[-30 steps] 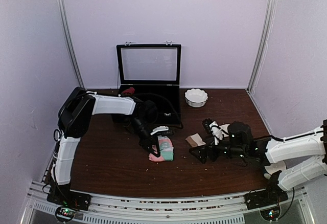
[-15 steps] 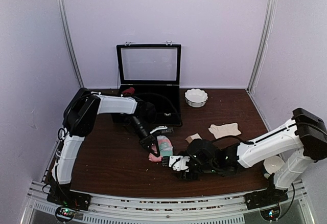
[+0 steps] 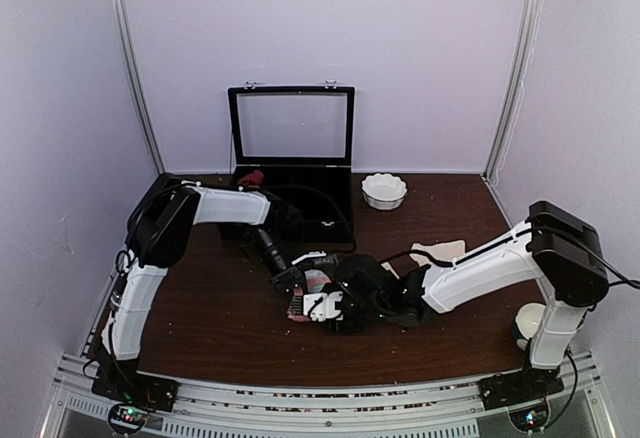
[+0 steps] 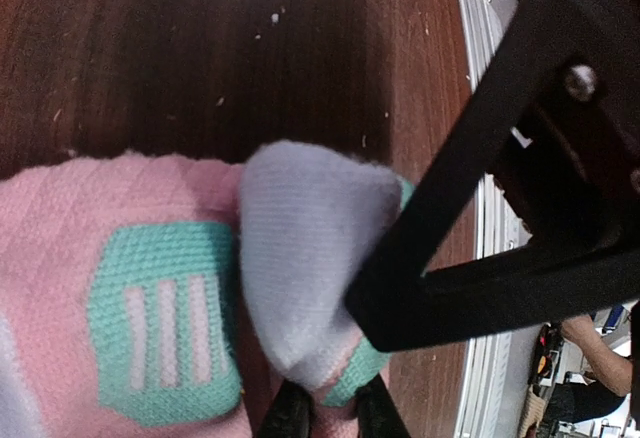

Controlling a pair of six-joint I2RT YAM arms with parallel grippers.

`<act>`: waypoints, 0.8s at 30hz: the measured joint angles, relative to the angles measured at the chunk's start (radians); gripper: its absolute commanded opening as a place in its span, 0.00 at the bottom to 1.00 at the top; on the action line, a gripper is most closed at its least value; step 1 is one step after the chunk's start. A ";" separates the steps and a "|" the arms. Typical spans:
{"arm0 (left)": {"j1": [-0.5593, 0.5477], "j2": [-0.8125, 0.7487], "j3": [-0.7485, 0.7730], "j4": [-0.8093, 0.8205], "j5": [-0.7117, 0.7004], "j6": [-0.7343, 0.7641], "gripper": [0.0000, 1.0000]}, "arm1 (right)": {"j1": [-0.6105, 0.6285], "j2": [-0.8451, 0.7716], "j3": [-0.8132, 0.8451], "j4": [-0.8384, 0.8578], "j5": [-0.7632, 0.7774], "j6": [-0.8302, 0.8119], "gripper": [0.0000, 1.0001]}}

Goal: Roll the socks
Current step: Roll the sock at the center of the board.

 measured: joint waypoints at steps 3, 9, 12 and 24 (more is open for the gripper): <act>0.000 0.003 0.002 -0.006 0.002 0.002 0.15 | -0.004 0.022 0.006 -0.008 -0.008 -0.005 0.43; 0.000 0.008 0.004 -0.015 0.006 0.002 0.20 | -0.004 0.037 0.010 -0.003 -0.015 0.000 0.39; 0.000 0.009 0.005 -0.016 0.006 0.003 0.26 | -0.004 0.051 0.012 0.008 -0.014 0.003 0.36; 0.106 -0.153 -0.154 0.113 -0.015 0.002 0.52 | -0.018 0.097 0.036 0.076 -0.064 0.123 0.08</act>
